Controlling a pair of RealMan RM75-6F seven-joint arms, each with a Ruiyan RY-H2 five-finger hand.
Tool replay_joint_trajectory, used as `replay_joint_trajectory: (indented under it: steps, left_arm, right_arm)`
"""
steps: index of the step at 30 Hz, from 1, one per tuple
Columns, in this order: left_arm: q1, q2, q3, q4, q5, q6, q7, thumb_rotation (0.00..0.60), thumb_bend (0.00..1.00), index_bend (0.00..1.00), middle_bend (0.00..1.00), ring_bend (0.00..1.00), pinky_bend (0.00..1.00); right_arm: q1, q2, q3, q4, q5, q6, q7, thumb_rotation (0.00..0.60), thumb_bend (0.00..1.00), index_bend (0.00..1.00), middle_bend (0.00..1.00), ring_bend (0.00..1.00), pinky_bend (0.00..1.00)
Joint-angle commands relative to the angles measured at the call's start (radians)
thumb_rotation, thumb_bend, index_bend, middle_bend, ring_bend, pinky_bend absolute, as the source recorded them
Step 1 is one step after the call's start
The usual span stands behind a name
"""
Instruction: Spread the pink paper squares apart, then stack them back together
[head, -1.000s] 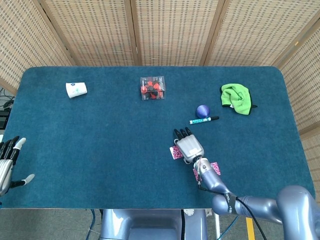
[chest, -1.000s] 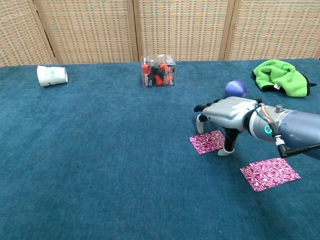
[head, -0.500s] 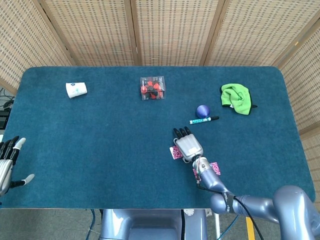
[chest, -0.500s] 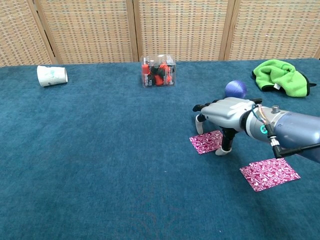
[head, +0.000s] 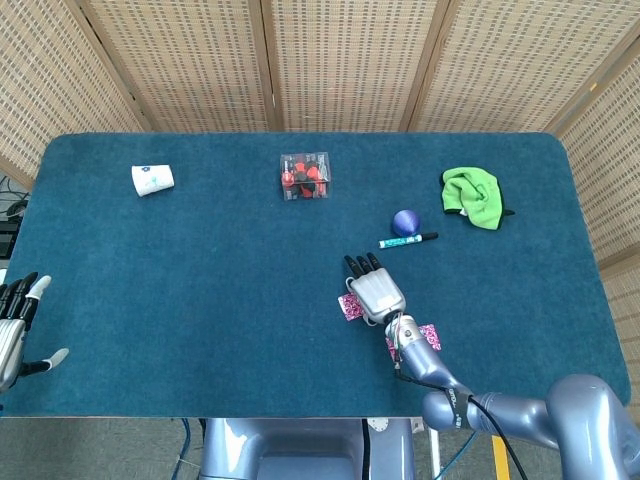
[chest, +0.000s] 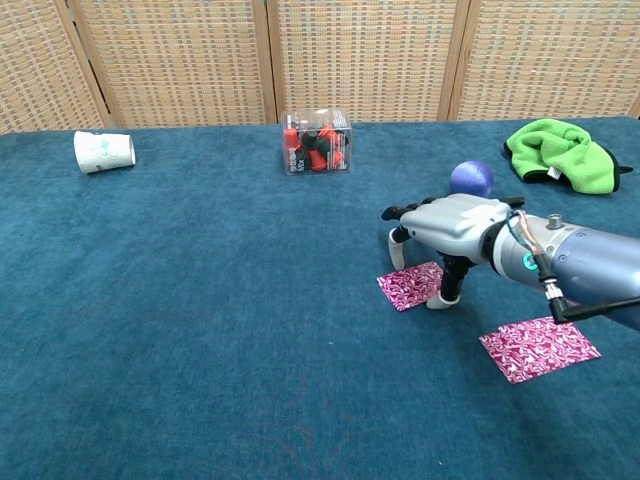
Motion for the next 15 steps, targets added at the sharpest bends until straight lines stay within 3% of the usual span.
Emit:
replay_joint_trajectory:
  steps: [1, 15]
  left_arm:
    - [0.000, 0.000, 0.000, 0.000, 0.000, -0.001, -0.001, 0.600, 0.00, 0.00, 0.00, 0.00, 0.00]
    - [0.001, 0.000, 0.001, 0.000, 0.002, 0.001, 0.001, 0.600, 0.00, 0.00, 0.00, 0.00, 0.00]
  right_arm:
    - [-0.001, 0.002, 0.002, -0.001, 0.000, 0.002, 0.000, 0.600, 0.31, 0.56, 0.00, 0.00, 0.00]
    - [-0.022, 0.046, 0.005, -0.056, -0.016, 0.035, 0.008, 0.600, 0.31, 0.56, 0.00, 0.00, 0.00]
